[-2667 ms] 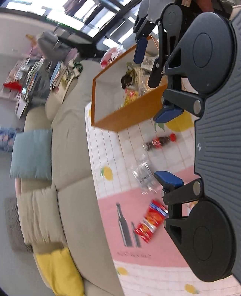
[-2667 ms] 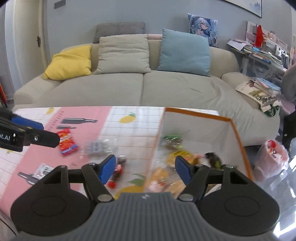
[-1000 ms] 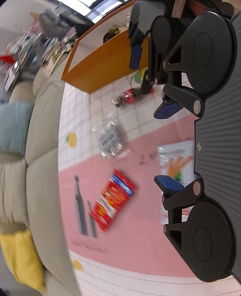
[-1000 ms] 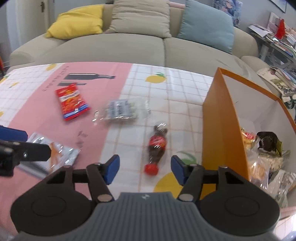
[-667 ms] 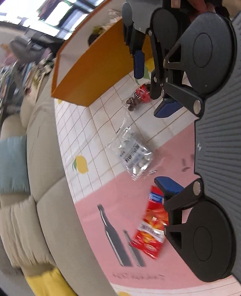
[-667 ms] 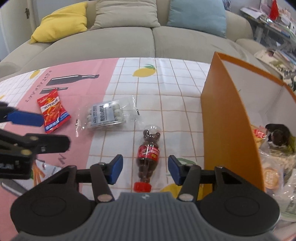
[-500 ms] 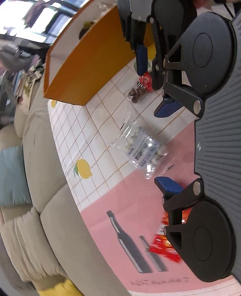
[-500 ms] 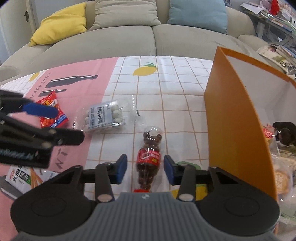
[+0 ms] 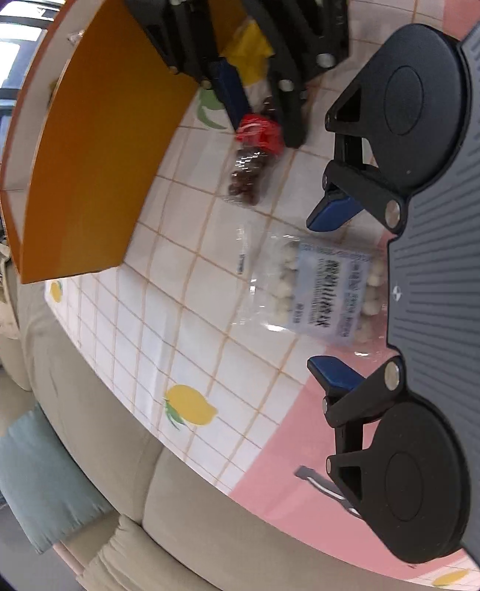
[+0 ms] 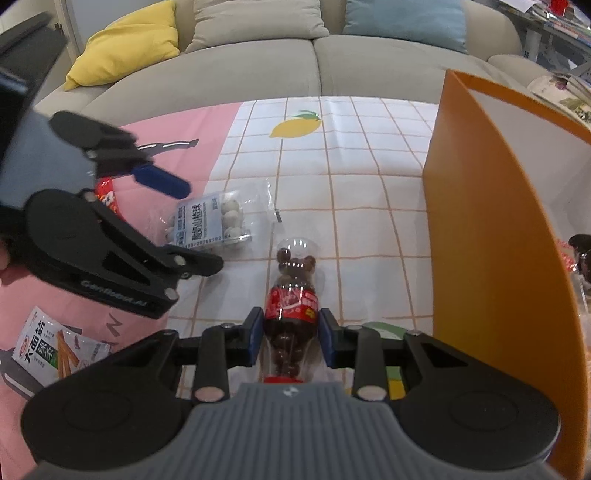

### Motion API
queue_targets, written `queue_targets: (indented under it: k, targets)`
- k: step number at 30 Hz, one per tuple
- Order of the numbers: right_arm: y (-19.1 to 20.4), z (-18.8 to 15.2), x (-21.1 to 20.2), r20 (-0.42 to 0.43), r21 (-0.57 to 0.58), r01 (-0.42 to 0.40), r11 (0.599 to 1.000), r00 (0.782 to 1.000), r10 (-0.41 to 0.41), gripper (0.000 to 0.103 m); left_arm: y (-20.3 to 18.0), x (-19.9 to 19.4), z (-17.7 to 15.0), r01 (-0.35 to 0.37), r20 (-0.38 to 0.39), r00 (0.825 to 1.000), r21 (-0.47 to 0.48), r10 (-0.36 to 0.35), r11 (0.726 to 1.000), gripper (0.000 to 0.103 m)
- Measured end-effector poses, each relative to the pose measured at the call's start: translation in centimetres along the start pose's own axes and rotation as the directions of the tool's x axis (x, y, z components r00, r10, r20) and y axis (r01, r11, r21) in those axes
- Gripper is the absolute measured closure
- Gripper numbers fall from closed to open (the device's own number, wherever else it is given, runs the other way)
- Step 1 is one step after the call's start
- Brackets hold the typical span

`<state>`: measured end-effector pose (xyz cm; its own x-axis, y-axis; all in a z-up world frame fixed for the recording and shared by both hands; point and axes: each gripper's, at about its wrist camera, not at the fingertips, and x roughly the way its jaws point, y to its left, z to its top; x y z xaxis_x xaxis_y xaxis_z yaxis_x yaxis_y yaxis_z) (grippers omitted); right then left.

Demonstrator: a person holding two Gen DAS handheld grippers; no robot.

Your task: Organize snacks

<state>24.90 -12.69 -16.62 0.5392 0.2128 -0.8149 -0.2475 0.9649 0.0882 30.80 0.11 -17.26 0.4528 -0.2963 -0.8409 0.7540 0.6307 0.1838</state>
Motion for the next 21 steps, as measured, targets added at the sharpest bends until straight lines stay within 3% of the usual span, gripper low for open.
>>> queue_targets:
  k: [5, 8, 15, 21]
  targets:
    - [0.3, 0.2, -0.1, 0.022, -0.025, 0.000, 1.000, 1.000, 0.001, 0.067, 1.5, 0.8, 0.5, 0.076, -0.013, 0.997, -0.064, -0.077, 0.995, 0.009]
    - [0.4, 0.4, 0.0, 0.025, -0.026, -0.002, 1.000, 1.000, 0.003, 0.067, 2.5, 1.3, 0.3, 0.118, -0.027, 0.992, -0.167, -0.124, 0.979, 0.010]
    - [0.3, 0.2, 0.4, 0.024, -0.031, -0.001, 1.000, 1.000, 0.002, 0.073, 0.9, 0.4, -0.3, 0.045, -0.026, 0.998, -0.293, -0.055, 0.955, 0.026]
    - [1.3, -0.6, 0.0, 0.012, -0.080, 0.041, 0.996, 0.999, -0.040, 0.073, -1.7, -1.2, -1.4, -0.064, -0.080, 0.996, -0.464, 0.030, 0.884, 0.028]
